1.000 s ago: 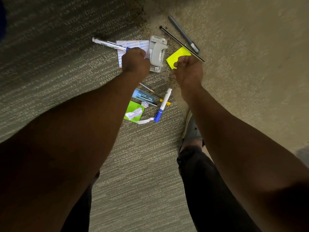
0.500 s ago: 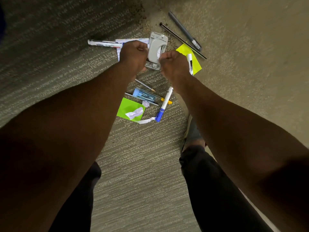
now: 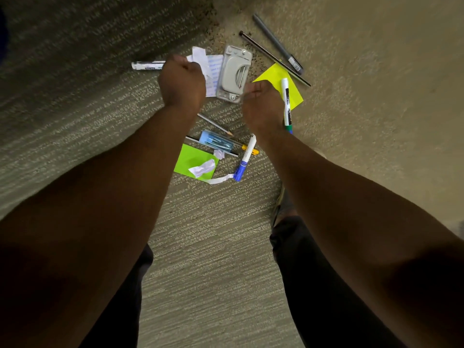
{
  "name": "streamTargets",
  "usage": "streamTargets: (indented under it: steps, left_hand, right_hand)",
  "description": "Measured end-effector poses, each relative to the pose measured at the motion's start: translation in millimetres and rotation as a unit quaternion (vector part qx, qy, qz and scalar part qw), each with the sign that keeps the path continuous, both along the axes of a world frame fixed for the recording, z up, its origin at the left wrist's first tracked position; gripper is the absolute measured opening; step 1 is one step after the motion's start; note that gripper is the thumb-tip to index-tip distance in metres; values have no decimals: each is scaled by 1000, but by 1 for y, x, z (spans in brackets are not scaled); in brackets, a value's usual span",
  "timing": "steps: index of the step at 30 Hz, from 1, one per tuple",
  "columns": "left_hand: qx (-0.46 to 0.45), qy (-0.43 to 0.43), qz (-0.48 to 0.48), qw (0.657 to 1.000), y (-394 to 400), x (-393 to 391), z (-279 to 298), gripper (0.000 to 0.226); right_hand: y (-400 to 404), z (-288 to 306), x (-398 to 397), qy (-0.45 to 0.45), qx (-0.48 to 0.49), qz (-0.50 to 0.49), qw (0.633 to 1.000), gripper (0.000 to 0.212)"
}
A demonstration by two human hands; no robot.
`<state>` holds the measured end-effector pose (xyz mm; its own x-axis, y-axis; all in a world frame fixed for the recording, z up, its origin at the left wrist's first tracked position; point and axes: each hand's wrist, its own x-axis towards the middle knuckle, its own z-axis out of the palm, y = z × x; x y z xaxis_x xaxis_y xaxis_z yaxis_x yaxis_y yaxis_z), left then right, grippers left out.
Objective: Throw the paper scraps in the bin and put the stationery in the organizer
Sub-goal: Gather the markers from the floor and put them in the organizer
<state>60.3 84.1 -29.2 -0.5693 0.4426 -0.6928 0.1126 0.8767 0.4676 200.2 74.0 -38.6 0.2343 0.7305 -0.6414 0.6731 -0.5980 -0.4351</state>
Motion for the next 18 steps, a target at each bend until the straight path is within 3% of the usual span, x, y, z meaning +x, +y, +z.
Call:
streamTargets:
  steps: [3,7,9,10,12,16,18]
  left_hand:
    - [22,-39,-8,999,-21,-2,15,18]
    - [7,-173,-45,984,-64,4,32,18]
    - [-8,-201,-91,975,-83,8,34,14]
    - [-14,-202,-115,973,-92,9,33,11]
    - [-15,-160,-162,974,-107,9,30,11]
    - [-3,41,-227,973,-130,-3,24,15]
    - [-8,66,-269,961,-140,-8,20,14]
  right_hand:
    - [-7,12,4,71,16,-62,995,16]
    - [-34,29,1,258,-108,-108,954,29]
    - [-53,31,2,315,-158,-126,927,18]
    - [-62,32,3,321,-165,-128,924,9]
    - [-79,32,8,274,-151,-128,941,11]
    - [-113,30,22,185,-118,-134,966,11]
    - [-129,30,28,122,-104,-37,986,15]
